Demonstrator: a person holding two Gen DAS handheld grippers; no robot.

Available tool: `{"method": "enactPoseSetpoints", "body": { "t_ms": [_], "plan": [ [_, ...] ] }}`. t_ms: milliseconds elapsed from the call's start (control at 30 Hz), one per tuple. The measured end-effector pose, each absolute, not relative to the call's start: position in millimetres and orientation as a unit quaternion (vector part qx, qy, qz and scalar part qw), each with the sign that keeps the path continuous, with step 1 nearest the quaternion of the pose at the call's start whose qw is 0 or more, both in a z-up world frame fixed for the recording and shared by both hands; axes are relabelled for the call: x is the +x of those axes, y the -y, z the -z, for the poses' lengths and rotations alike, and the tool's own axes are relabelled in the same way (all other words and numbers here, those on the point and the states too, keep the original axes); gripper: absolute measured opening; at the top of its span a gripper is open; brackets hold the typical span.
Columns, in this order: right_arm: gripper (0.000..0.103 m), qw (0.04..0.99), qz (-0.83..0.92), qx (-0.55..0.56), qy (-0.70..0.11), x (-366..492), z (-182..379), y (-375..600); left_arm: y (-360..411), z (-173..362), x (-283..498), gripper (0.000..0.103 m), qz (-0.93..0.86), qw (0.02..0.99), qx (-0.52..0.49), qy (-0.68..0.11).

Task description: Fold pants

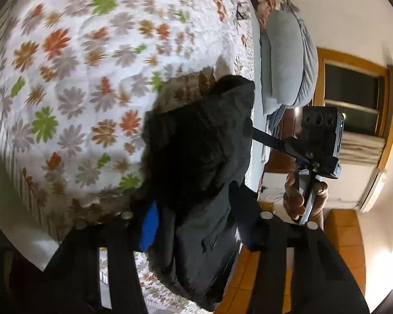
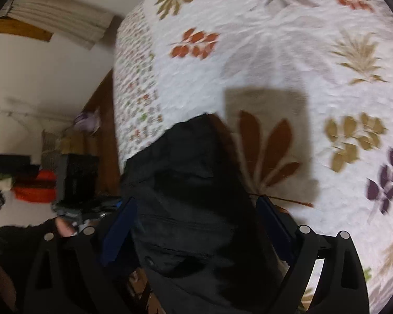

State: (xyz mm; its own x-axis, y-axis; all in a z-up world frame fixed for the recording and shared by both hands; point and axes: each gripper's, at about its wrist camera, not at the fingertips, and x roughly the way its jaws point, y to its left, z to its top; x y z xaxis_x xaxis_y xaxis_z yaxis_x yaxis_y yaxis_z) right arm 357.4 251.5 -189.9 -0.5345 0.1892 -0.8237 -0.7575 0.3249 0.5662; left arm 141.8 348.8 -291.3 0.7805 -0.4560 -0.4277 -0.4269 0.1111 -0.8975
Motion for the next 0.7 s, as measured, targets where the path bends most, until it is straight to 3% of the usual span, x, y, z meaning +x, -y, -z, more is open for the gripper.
{"method": "enactPoseSetpoints", "body": {
  "t_ms": [167,333,500,600,700],
  "plan": [
    [0.093,0.394,-0.567,-0.213,-0.691,355,206,-271,-349,295,132,0.048,-0.001,0.660,-0.684,-0.312],
    [0.093,0.375,-0.576,-0.202,-0.698,362,228,-286,-349,299,123,0.059,-0.011,0.653,-0.699,-0.290],
    [0.093,0.337,-0.595,-0.182,-0.707,359,241,-297,-347,299,119,0.060,-0.016,0.653,-0.702,-0.285],
    [0.093,0.321,-0.596,-0.174,-0.715,358,246,-299,-346,299,119,0.052,-0.020,0.659,-0.693,-0.290],
    [0.076,0.311,-0.600,-0.174,-0.716,356,242,-294,-349,298,122,0.040,-0.024,0.665,-0.684,-0.298]
  ]
}}
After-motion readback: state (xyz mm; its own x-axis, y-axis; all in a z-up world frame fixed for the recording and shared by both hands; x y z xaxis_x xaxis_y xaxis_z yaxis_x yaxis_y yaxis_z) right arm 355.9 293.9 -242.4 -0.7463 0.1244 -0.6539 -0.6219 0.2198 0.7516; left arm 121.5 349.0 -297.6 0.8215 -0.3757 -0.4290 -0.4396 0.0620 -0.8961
